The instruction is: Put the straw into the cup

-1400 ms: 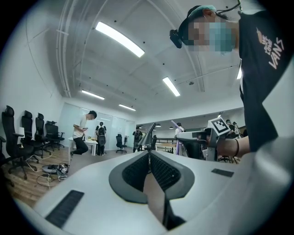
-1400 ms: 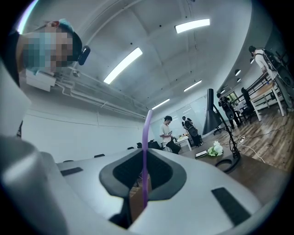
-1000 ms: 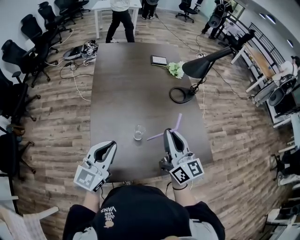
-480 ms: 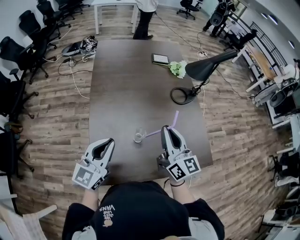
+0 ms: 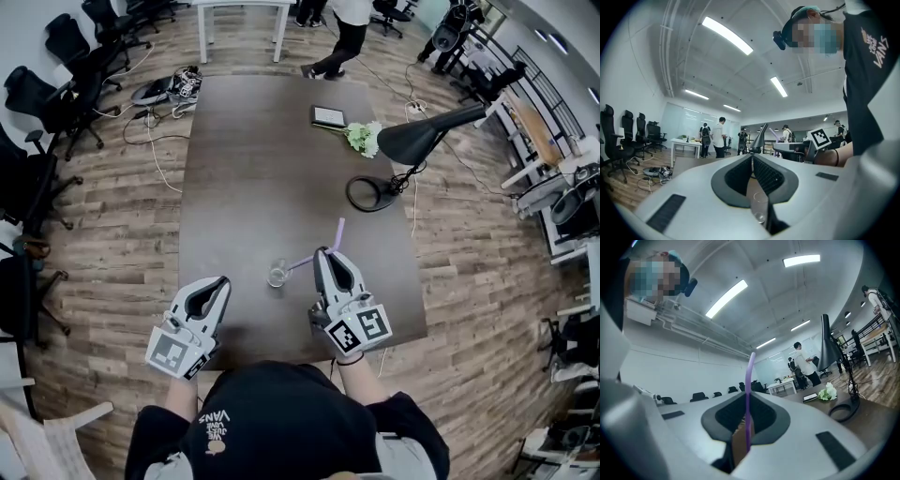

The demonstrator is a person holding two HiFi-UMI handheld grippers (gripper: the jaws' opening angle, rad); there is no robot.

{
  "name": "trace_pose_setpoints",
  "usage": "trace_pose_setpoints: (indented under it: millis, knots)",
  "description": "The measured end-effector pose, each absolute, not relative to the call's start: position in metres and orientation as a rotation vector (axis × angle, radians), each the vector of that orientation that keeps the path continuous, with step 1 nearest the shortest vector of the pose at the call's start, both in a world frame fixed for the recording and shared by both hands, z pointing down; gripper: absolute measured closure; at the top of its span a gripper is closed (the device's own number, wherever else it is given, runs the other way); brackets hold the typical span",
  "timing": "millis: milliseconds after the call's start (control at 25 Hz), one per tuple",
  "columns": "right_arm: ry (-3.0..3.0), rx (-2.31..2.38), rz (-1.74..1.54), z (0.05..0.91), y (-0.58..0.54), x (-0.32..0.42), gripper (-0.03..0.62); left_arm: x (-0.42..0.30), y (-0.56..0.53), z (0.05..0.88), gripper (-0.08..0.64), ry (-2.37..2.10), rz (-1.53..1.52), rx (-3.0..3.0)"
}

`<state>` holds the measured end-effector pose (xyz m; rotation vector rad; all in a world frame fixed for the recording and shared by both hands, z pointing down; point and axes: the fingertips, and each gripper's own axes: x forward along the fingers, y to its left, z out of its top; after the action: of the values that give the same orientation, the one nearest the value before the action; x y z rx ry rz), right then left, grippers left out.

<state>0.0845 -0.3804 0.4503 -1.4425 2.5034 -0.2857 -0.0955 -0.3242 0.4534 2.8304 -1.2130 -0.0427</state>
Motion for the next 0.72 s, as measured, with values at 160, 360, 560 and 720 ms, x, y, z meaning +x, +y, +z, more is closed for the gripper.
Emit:
trace_pose_setpoints:
  millis: [160,360,560,720]
  knots:
    - [2.531,-1.415,-0.278,0.462,-0.386,0.075,0.555,-0.097,-0.323,0.458,0.538,-1.231,-0.026,2.816]
    - [2.552,-1.423,-0.294,0.484,-0.391,0.073,0.555,-0.096,-0.32,0.46,0.538,-1.245,-0.011,2.805]
    - [2.576,-1.417,-0.335,0.504,-0.396,0.069,0.555,-0.094,-0.322,0.46,0.538,-1.249,-0.007,2.801]
    - [2.583,-1.423,-0.355,0.514,-0.396,0.064,0.555,-0.097,-0.32,0.465,0.538,-1.252,-0.004,2.791]
